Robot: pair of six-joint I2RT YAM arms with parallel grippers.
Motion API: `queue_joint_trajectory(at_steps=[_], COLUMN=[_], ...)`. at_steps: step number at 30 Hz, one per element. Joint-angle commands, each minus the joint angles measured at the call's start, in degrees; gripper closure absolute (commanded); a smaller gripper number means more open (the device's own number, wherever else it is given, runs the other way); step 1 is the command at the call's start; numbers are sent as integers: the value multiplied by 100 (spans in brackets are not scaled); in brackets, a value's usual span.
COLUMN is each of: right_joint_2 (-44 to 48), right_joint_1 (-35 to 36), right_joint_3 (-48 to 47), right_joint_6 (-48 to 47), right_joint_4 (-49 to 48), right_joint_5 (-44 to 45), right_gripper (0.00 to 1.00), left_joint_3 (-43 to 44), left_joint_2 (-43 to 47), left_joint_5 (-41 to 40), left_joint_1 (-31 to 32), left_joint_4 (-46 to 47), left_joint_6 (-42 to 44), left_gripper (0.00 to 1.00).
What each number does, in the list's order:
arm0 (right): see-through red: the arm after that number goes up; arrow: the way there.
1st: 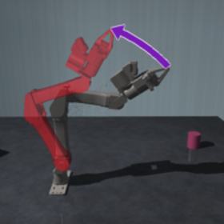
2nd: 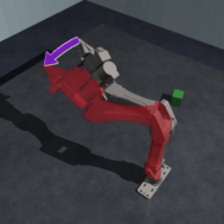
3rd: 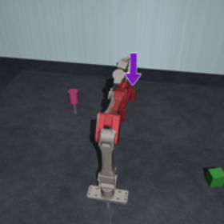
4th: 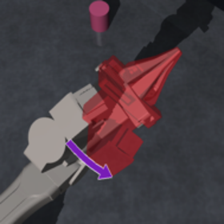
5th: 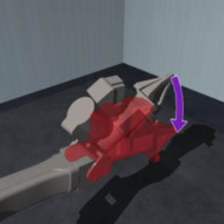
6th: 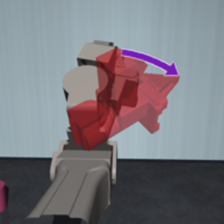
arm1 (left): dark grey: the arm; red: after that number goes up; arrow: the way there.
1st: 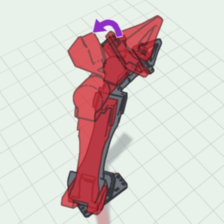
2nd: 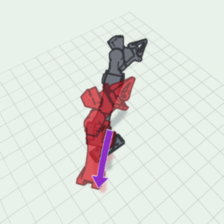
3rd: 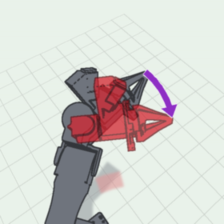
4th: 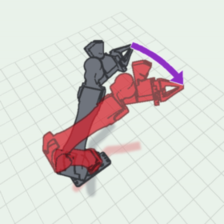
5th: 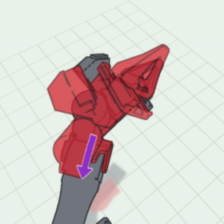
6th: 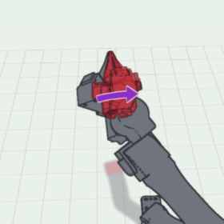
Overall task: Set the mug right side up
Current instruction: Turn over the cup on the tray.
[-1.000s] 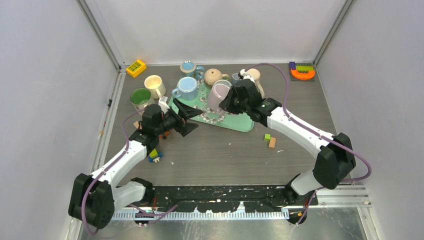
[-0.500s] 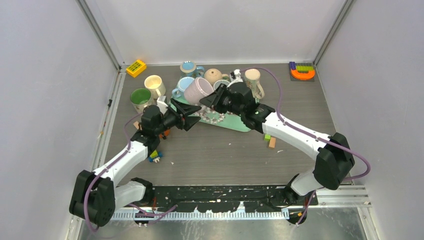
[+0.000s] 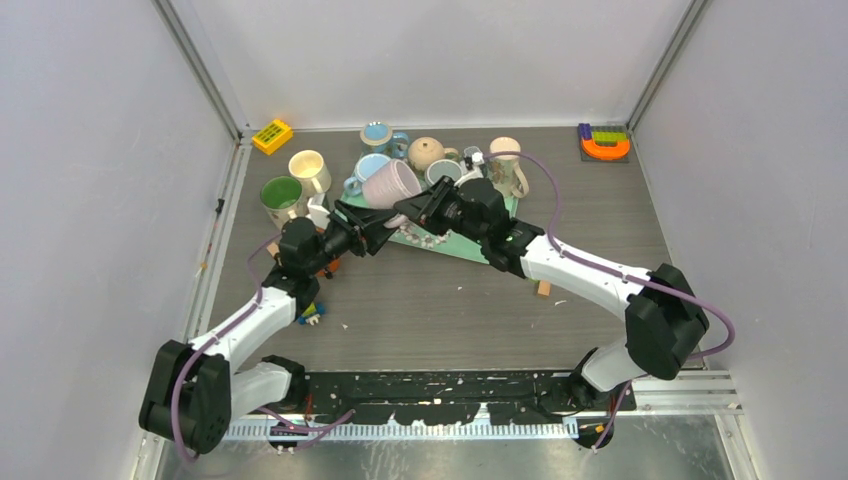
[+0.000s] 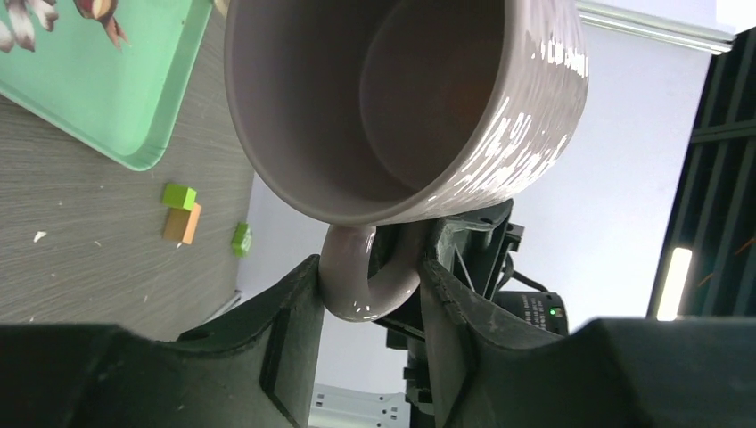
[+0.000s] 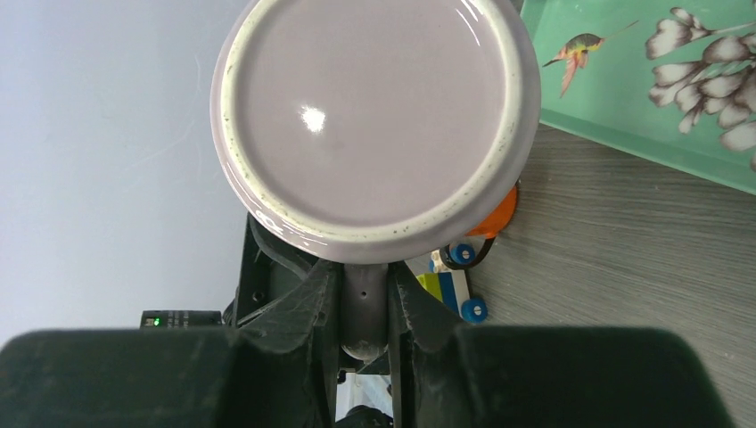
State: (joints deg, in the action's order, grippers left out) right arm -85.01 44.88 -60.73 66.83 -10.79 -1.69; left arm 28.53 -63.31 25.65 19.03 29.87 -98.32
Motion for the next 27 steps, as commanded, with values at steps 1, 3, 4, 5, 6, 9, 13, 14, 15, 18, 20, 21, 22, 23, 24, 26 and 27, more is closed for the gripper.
queue_joint_trajectory(at_steps=[1,3,4,5,6,9,13,14,15,18,20,21,22,23,24,26,27], right_joint_2=[310,302,308,310,310,260,161,120,72,-95,-190,-216,-236,-254,-270,-271,-270], right_joint_1=[36,33,37,38,37,37,35,33,37,33,33,37,38,38,38,38,34], right_joint_3=[8,188,286,375,438,607,803,827,852,948,1001,1011,1006,998,1003,1033,1044], right_joint_6=[466,663,796,883,949,1193,1534,1592,1675,1943,2051,2075,2080,2080,2088,2097,2097], right_joint_4=[-1507,-1767,-1917,-2019,-2112,-2389,-2810,-2864,-2951,-3271,-3447,-3477,-3483,-3489,-3517,-3558,-3563], right_joint_5=[-155,-188,-191,-183,-179,-202,-262,-280,-310,-401,-440,-457,-481,-507,-523,-522,-517], right_gripper=[99,99,99,99,99,99,99,99,99,99,99,99,99,99,99,99,99], left_joint_3=[-102,-144,-153,-160,-151,-136,-94,-67,-50,-11,23,35,52,70,83,85,84], left_joint_2=[128,113,113,117,122,134,141,135,128,111,100,102,93,83,80,86,97], left_joint_5=[-178,-236,-262,-279,-291,-321,-339,-329,-311,-293,-264,-243,-212,-187,-168,-165,-165], left_joint_1=[-74,-88,-96,-100,-107,-111,-123,-119,-119,-125,-123,-127,-127,-126,-127,-127,-127], left_joint_4=[869,1086,1173,1244,1296,1443,1595,1605,1605,1588,1575,1562,1542,1514,1498,1500,1492], left_joint_6=[-276,-402,-450,-491,-514,-571,-618,-610,-595,-598,-591,-587,-584,-569,-561,-554,-556], left_gripper=[57,59,59,60,61,63,64,64,64,64,64,64,64,65,65,67,68])
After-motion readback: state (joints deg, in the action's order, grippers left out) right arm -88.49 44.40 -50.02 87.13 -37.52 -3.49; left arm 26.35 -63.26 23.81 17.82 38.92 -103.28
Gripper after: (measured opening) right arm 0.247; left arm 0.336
